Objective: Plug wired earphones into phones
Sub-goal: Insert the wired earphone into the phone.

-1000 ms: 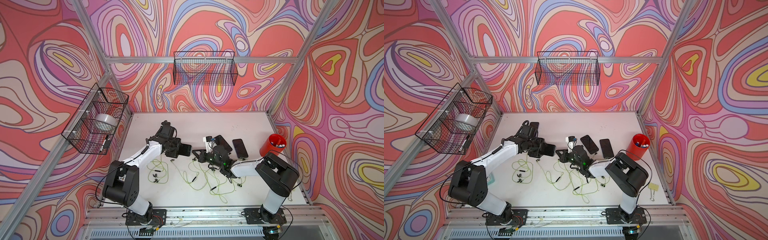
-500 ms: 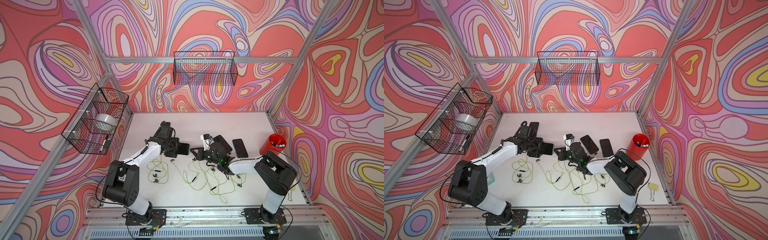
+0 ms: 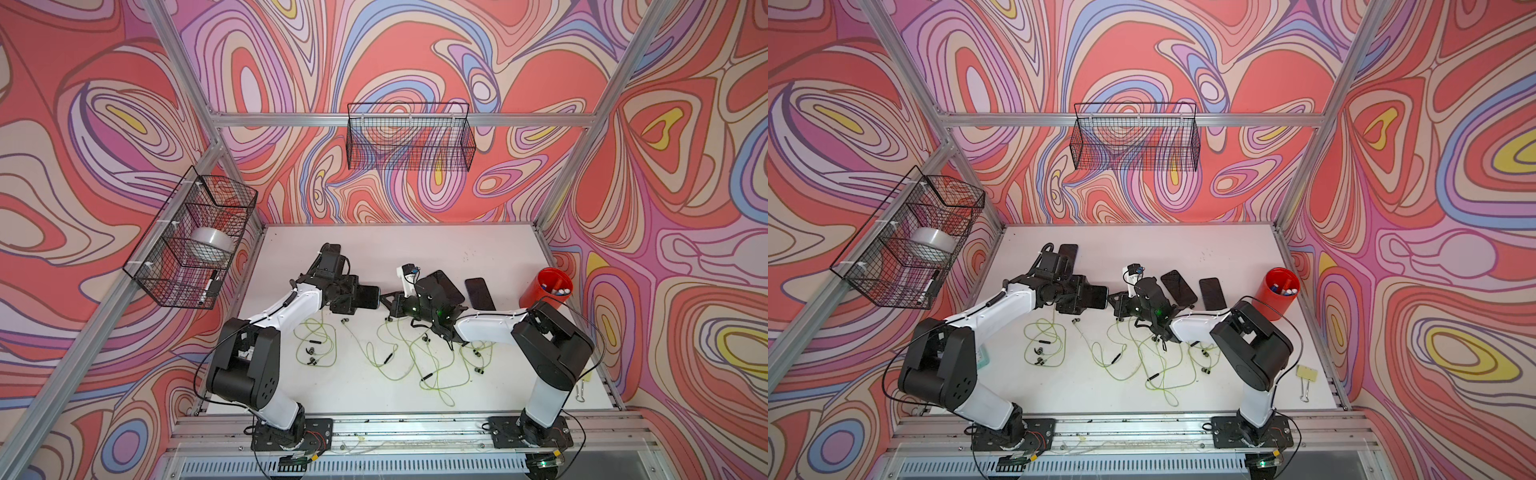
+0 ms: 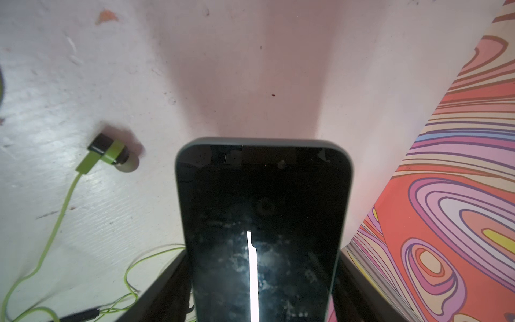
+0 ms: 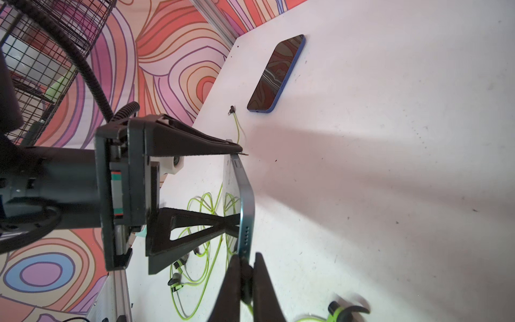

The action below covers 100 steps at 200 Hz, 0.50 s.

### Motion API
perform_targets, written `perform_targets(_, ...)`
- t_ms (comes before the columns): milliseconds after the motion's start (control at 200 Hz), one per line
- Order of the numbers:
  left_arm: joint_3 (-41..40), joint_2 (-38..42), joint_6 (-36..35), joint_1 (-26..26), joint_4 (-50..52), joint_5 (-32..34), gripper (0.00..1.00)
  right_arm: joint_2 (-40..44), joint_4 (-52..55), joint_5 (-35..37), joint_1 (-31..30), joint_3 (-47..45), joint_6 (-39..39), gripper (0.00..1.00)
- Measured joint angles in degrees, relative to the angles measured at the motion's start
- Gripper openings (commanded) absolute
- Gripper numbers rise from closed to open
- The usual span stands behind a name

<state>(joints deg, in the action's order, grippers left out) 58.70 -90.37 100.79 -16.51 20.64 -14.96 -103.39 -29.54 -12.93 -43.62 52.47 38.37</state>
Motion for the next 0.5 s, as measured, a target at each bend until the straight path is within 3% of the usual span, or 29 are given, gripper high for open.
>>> perform_targets(60,0.00,0.00,-0.15,0.09,0.00,0.26,0.00,-0.33,0.04,-0.07,0.04,0.26,0.04,0.02)
perform_targets(245,2.27,-0.87,-4.26,-0.04,2.56,-0.59,0.00,0.50,4.22,-0.59,0.04,0.52,-0.37,0.47)
perform_targets(300,4.48,-1.99,-6.36,-0.31,3.93,-0.92,0.00,1.68,6.86,-0.70,0.11,0.48,-0.96,0.56)
perform_targets(501,15.50,-10.56,-16.94,-0.24,9.35,1.14,0.00,10.23,15.06,0.07,2.73,-0.22,-2.47,0.62)
